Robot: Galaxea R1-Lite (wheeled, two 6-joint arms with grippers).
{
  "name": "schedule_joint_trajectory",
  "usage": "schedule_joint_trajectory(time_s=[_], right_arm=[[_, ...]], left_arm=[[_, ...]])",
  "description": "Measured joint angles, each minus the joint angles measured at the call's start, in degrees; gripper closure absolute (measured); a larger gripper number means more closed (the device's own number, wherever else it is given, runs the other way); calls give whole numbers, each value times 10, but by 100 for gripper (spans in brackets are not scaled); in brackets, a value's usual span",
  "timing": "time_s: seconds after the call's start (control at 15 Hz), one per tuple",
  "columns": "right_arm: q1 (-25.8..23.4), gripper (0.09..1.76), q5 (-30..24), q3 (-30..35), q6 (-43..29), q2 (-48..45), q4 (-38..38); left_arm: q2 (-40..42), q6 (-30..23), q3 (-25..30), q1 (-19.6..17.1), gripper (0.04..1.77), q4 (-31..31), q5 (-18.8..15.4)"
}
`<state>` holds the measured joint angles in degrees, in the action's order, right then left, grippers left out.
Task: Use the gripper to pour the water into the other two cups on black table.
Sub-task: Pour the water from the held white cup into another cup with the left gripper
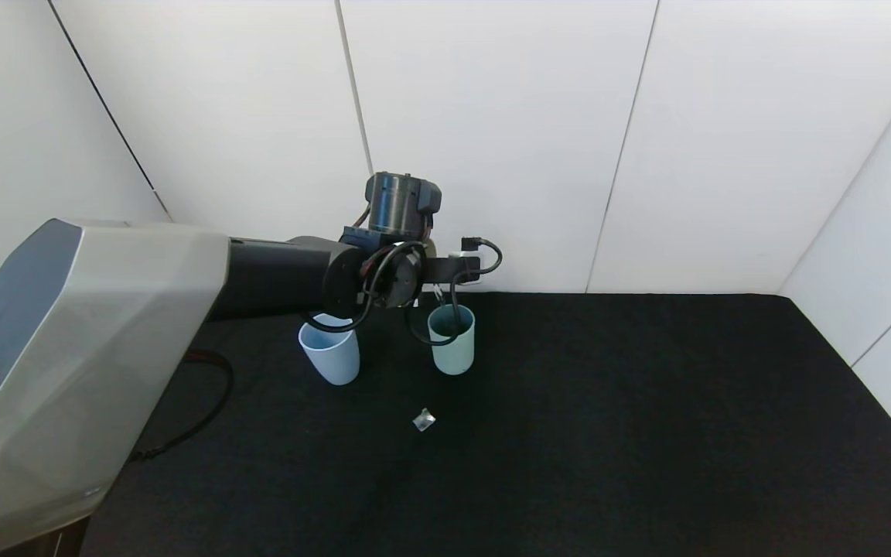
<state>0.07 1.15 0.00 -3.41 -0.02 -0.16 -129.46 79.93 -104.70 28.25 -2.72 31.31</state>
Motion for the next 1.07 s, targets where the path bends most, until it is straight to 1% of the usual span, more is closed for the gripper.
schedule_joint_trajectory(time_s=[0.13, 0.33, 0.67, 1.07], right_arm=[[0, 14, 0, 0, 0, 0, 0], [0, 14, 0, 0, 0, 0, 0], [0, 14, 0, 0, 0, 0, 0], [0, 14, 0, 0, 0, 0, 0]], left_arm=[[0, 8, 1, 2, 53, 3, 2], [0, 19, 1, 8, 53, 4, 16], [1, 44, 2, 12, 53, -1, 20], [5, 71, -1, 18, 53, -3, 35]])
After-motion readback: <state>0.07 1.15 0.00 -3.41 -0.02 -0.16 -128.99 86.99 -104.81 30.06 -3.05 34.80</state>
